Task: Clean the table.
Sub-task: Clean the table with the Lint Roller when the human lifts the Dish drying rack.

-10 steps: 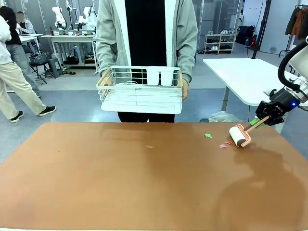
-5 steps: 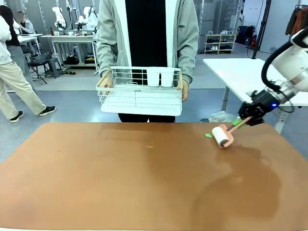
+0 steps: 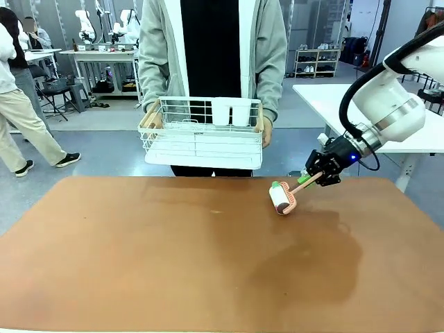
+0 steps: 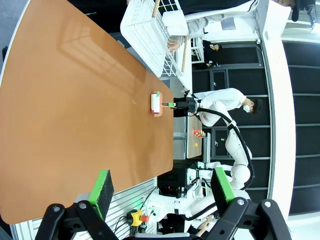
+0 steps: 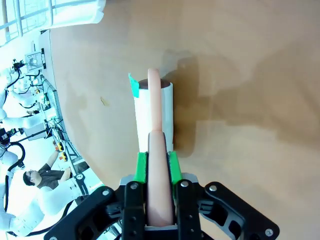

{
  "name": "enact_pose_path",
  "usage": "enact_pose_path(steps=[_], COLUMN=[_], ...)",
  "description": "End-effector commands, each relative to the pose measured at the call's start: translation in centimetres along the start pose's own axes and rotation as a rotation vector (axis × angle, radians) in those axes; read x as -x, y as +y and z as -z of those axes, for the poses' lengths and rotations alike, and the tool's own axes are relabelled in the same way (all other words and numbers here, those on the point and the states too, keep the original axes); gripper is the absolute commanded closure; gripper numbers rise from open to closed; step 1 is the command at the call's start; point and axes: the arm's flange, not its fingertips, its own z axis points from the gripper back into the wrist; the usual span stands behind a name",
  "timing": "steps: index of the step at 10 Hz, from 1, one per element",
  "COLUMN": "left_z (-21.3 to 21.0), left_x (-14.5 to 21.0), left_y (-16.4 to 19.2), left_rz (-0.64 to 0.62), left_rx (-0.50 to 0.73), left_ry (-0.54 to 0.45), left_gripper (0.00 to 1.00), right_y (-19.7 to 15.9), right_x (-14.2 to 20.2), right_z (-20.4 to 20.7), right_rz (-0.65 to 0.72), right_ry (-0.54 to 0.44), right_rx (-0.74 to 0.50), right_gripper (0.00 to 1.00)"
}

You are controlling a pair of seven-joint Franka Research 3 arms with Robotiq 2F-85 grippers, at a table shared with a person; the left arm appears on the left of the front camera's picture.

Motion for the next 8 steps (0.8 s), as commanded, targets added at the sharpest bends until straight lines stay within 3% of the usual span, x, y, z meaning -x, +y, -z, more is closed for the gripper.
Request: enact_pose_path(steps=[1, 8], left_z=[-0.3, -0.3], left_x=[0.2, 0.2], left_y=[-0.2, -0.2], left_rz=[0.019, 0.019], left_rx=[0.025, 0.025], left_ry=[-0.007, -0.007], left_gripper=[0.00, 0.00], right_y=[0.6, 3.0], right_x=[1.1, 2.3], right_z=[1.1, 0.7], right_rz=[0.042, 0.102], right_ry=[-0.020, -0.103], right_rx=[0.018, -0.026], right_gripper=[0.79, 0.79])
